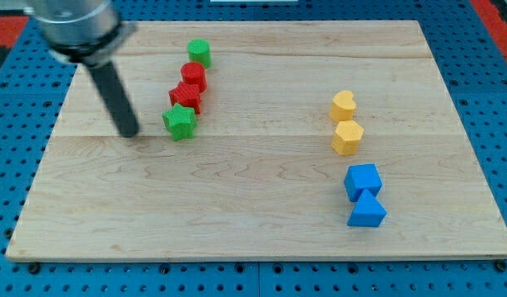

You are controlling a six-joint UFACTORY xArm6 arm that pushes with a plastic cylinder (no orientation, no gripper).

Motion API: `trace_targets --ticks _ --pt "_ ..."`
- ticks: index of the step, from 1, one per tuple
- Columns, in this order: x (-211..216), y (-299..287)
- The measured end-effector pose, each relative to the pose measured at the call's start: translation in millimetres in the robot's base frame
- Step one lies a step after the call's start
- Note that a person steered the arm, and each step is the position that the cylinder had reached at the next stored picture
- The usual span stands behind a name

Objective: Place the green star right to the red star

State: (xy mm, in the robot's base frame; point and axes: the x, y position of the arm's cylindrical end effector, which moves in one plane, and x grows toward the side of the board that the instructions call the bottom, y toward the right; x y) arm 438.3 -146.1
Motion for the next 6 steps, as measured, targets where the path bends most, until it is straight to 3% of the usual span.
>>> trace_targets --ticks 1,3,4,6 --pt "0 61" --pt "-4 100" --pt "-21 67" --pt "-34 106"
